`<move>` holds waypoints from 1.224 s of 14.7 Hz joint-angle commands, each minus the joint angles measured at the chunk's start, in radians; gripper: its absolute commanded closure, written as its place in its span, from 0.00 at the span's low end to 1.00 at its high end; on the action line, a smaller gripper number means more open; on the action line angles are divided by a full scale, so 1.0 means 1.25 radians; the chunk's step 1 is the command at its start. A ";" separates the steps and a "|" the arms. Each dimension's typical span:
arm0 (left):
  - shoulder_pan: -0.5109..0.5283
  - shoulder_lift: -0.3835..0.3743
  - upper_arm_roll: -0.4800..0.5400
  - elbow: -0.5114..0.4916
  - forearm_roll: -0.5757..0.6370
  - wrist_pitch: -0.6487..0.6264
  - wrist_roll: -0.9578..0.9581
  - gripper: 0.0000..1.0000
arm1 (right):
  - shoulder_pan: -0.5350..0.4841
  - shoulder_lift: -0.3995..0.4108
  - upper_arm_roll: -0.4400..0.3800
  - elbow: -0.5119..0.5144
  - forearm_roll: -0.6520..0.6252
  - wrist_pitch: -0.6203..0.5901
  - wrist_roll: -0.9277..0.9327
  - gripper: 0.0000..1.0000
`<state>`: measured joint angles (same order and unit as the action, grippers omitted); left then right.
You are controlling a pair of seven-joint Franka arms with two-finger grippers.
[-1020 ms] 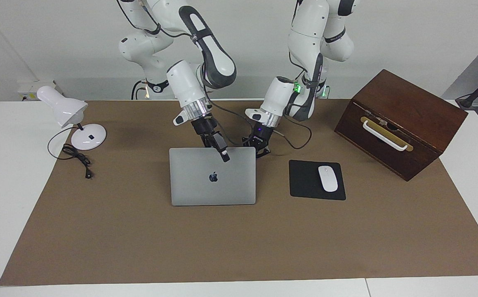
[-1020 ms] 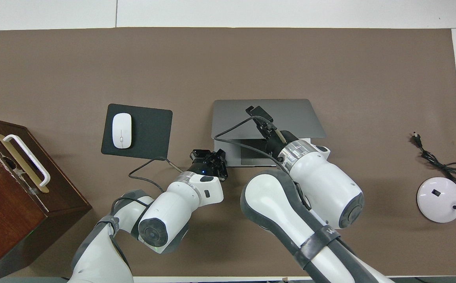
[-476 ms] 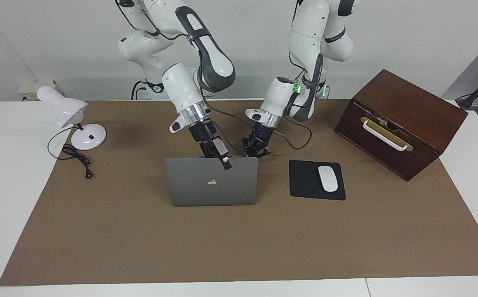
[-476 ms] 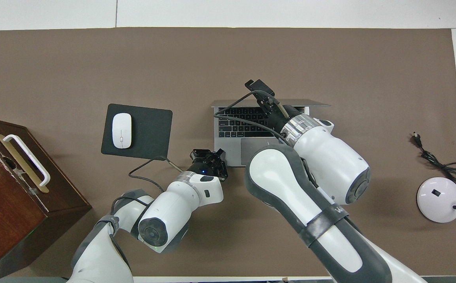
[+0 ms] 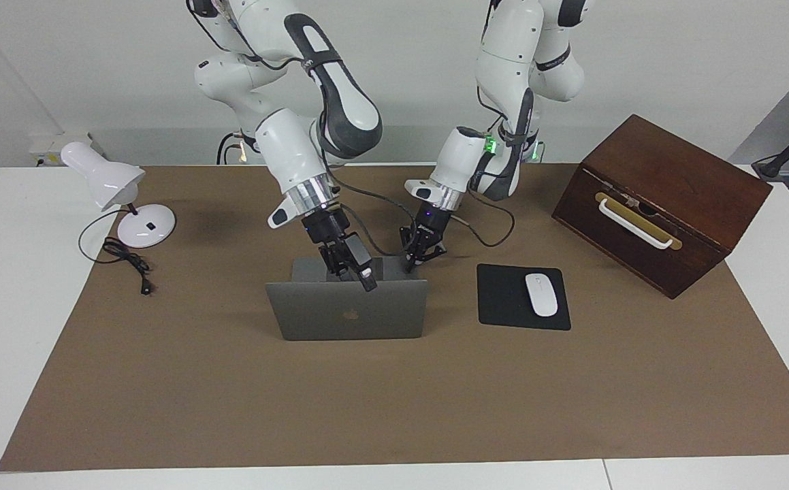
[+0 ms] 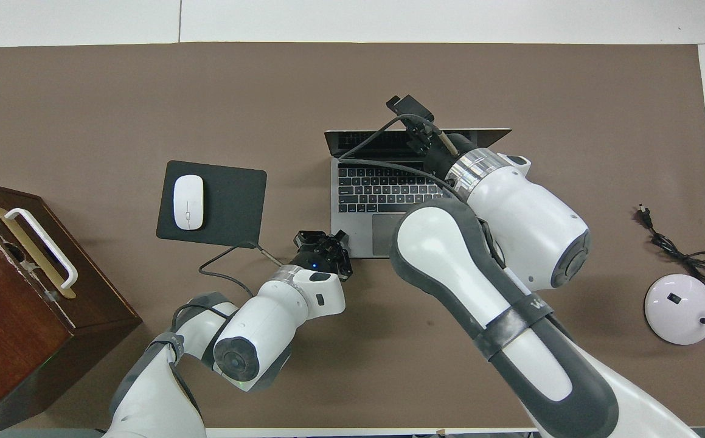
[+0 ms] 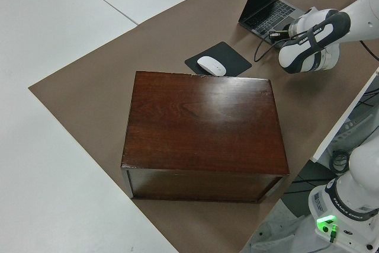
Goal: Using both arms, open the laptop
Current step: 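Push the lid farther back with the right gripper until upright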
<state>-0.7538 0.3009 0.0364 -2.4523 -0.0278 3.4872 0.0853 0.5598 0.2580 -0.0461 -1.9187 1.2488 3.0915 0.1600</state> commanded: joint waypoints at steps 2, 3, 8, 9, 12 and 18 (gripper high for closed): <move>0.007 0.050 0.006 0.024 0.019 0.011 -0.001 1.00 | -0.049 0.033 0.004 0.071 -0.041 -0.052 -0.021 0.00; 0.007 0.050 0.006 0.024 0.019 0.011 -0.001 1.00 | -0.058 0.034 0.004 0.078 -0.047 -0.063 -0.020 0.00; 0.011 0.050 0.008 0.024 0.019 0.011 -0.001 1.00 | -0.107 0.043 0.000 0.092 -0.128 -0.129 -0.013 0.00; 0.012 0.050 0.006 0.024 0.019 0.011 -0.001 1.00 | -0.114 0.043 0.000 0.092 -0.144 -0.140 -0.013 0.00; 0.012 0.051 0.006 0.024 0.019 0.011 -0.001 1.00 | -0.130 0.040 -0.008 0.077 -0.208 -0.205 -0.013 0.00; 0.008 0.050 0.005 0.036 0.011 0.011 -0.051 1.00 | -0.193 0.037 -0.011 0.083 -0.389 -0.356 -0.008 0.00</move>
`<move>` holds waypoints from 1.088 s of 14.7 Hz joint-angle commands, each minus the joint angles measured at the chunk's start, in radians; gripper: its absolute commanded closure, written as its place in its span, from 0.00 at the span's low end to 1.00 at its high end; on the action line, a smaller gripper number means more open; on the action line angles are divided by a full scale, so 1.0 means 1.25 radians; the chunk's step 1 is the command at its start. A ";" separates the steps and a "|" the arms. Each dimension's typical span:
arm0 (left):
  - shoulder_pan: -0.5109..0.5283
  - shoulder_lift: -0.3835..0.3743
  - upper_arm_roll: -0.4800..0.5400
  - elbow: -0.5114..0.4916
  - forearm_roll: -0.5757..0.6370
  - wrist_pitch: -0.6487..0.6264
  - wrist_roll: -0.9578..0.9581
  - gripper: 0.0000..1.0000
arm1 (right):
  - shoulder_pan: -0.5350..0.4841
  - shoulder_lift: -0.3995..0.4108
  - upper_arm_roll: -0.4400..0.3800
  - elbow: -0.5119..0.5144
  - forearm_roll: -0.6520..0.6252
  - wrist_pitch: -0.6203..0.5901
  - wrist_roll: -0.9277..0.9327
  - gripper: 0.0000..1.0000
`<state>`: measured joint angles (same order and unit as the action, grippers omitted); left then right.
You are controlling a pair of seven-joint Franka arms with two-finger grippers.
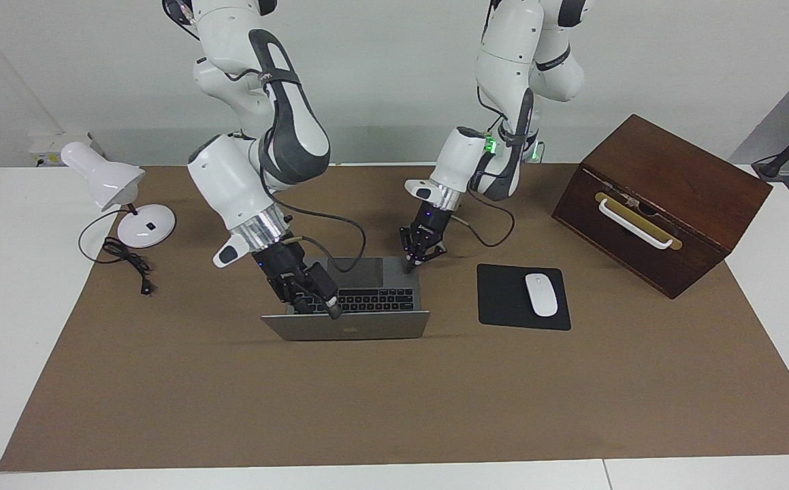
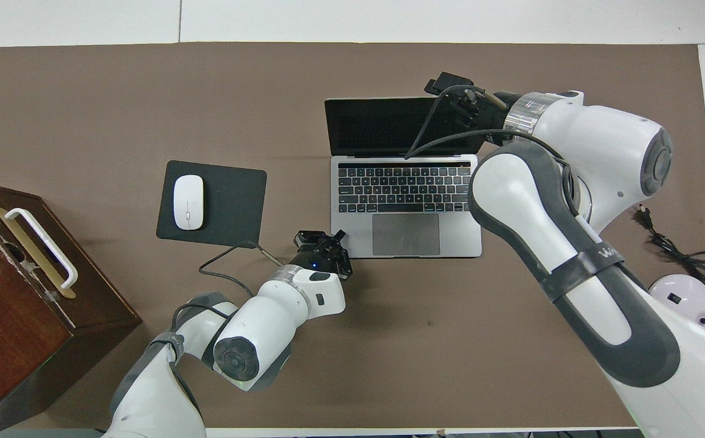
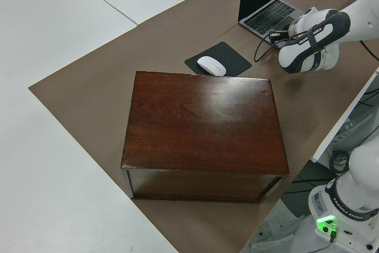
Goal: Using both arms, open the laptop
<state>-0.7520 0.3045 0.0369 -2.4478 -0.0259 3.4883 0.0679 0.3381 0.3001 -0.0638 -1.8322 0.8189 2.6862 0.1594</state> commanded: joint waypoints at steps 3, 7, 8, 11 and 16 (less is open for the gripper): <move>0.005 0.036 0.001 0.051 0.008 0.006 -0.096 1.00 | -0.032 0.003 0.004 0.025 -0.114 -0.069 -0.007 0.00; 0.005 0.007 -0.006 0.060 0.008 0.001 -0.165 1.00 | -0.053 0.003 0.003 0.054 -0.179 -0.146 -0.007 0.00; 0.006 -0.002 -0.006 0.060 0.007 -0.008 -0.177 1.00 | -0.054 0.002 0.002 0.057 -0.185 -0.168 -0.005 0.00; 0.004 -0.058 -0.007 0.059 0.006 -0.098 -0.219 1.00 | -0.058 -0.003 0.002 0.064 -0.227 -0.216 0.014 0.00; 0.006 -0.176 -0.006 0.089 0.002 -0.337 -0.263 1.00 | -0.096 -0.046 0.002 0.111 -0.339 -0.408 0.050 0.00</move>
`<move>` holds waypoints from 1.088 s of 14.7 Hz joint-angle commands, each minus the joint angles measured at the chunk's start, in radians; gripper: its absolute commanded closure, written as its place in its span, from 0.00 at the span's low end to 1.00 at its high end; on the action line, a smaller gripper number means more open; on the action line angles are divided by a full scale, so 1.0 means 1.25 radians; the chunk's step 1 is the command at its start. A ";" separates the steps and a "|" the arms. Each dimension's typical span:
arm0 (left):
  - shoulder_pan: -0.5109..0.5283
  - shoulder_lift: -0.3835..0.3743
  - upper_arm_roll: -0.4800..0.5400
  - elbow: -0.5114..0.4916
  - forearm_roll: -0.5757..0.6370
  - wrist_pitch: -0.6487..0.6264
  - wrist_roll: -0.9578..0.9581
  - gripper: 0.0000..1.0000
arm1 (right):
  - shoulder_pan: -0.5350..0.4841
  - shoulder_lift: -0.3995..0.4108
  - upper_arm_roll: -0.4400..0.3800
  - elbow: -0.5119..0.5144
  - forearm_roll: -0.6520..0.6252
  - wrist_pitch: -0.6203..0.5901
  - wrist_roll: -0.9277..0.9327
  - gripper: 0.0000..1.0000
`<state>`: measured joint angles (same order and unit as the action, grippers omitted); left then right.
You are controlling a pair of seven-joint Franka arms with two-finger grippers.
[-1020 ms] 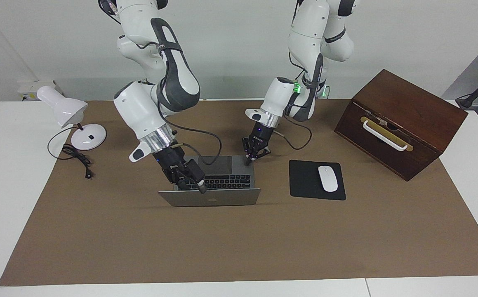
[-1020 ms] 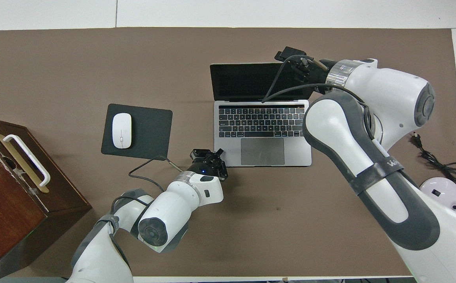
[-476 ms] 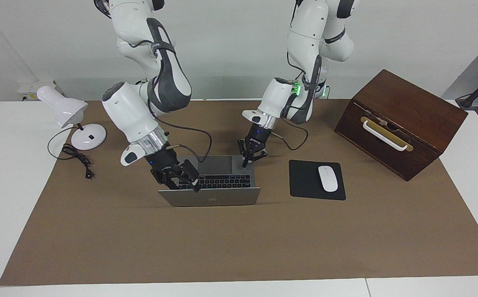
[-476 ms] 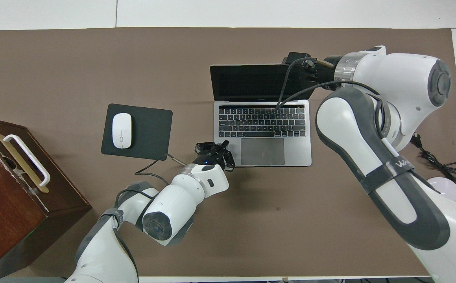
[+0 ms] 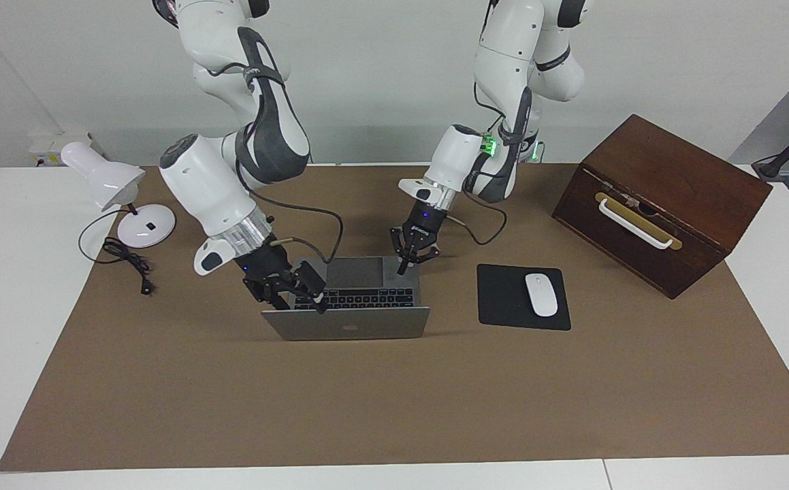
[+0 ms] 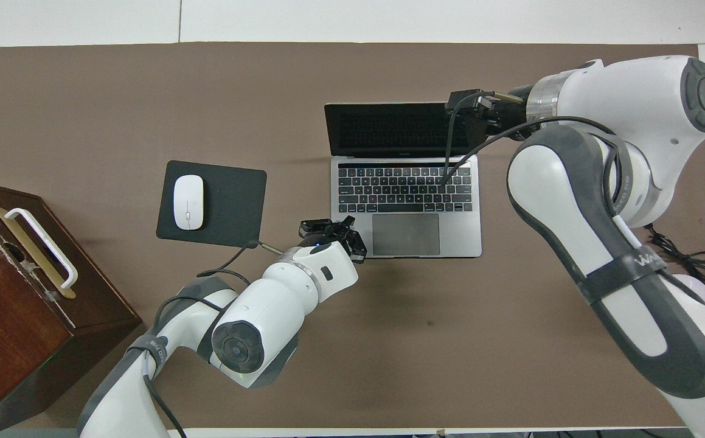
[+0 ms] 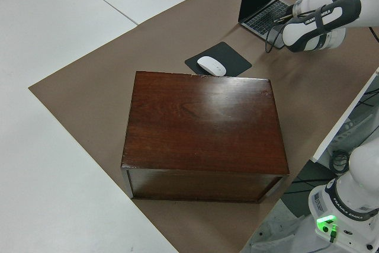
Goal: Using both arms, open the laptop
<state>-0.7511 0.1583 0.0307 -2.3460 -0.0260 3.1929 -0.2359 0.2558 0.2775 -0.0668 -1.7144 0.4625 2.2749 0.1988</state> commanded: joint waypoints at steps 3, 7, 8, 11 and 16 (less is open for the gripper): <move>0.007 -0.113 0.006 0.087 -0.006 -0.310 -0.033 1.00 | -0.078 -0.089 0.006 0.022 -0.126 -0.211 0.007 0.00; 0.041 -0.163 0.011 0.190 -0.006 -0.557 -0.030 1.00 | -0.144 -0.179 0.006 0.019 -0.202 -0.359 -0.099 0.00; 0.045 -0.179 0.013 0.210 -0.006 -0.608 -0.030 1.00 | -0.166 -0.198 0.006 0.015 -0.218 -0.392 -0.132 0.00; 0.094 -0.225 0.013 0.256 -0.006 -0.751 0.000 1.00 | -0.218 -0.249 0.006 0.008 -0.305 -0.459 -0.234 0.00; 0.226 -0.262 0.013 0.359 -0.005 -0.994 0.158 1.00 | -0.227 -0.282 0.006 0.008 -0.396 -0.514 -0.287 0.00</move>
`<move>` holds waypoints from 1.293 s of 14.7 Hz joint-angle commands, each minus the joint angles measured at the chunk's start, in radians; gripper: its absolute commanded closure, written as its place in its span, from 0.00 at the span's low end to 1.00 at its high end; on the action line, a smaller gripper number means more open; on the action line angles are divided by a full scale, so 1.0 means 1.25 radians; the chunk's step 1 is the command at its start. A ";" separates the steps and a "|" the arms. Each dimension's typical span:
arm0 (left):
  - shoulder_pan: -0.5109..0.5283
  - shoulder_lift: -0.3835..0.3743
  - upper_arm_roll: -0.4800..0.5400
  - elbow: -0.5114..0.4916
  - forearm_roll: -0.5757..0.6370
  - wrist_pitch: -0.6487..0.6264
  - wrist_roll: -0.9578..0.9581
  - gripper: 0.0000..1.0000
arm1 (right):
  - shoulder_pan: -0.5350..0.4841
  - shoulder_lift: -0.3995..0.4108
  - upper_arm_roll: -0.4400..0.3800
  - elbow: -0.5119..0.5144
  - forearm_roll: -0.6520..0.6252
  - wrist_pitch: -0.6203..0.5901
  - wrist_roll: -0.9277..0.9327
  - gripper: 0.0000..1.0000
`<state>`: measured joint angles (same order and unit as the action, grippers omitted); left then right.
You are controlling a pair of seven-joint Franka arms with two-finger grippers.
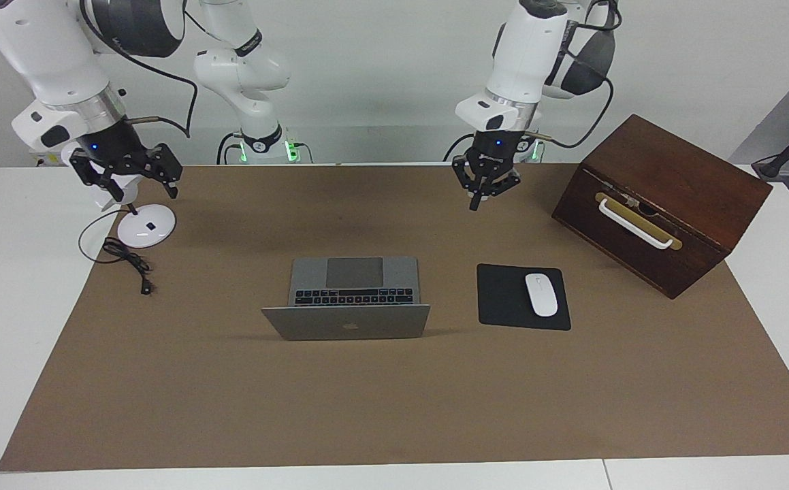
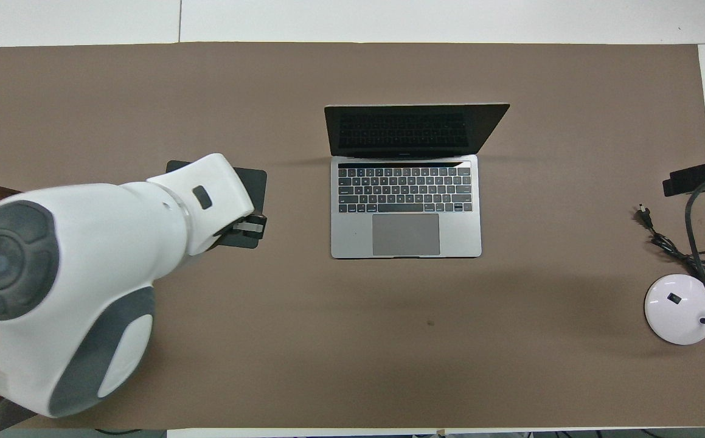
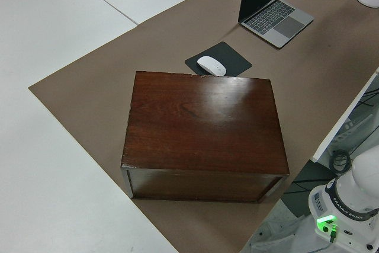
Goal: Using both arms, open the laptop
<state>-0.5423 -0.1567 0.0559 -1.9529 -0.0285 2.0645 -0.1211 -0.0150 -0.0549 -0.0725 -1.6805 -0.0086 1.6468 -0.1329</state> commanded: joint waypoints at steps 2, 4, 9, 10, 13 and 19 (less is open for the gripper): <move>0.117 -0.012 -0.007 0.071 -0.002 -0.153 0.114 1.00 | -0.008 -0.027 0.010 -0.020 -0.023 -0.028 -0.020 0.00; 0.177 -0.011 -0.007 0.097 0.004 -0.201 0.148 0.74 | -0.005 -0.037 0.011 -0.019 -0.031 -0.031 -0.020 0.00; 0.285 -0.011 -0.005 0.124 0.011 -0.254 0.169 0.00 | -0.001 -0.044 0.015 -0.019 -0.031 -0.059 -0.020 0.00; 0.311 -0.011 -0.005 0.126 0.018 -0.256 0.192 0.00 | -0.005 -0.044 0.016 -0.019 -0.030 -0.067 -0.022 0.00; 0.378 -0.012 -0.002 0.134 0.020 -0.281 0.224 0.00 | -0.067 -0.042 0.071 -0.019 -0.025 -0.069 -0.029 0.00; 0.420 0.010 -0.007 0.207 0.020 -0.321 0.217 0.00 | -0.084 -0.014 0.096 -0.014 -0.023 -0.085 -0.027 0.00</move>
<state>-0.0316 -0.1726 0.0631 -1.7648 -0.0192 1.7269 0.1458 -0.0961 -0.0850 0.0330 -1.6864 -0.0259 1.5486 -0.1427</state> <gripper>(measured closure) 0.000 0.000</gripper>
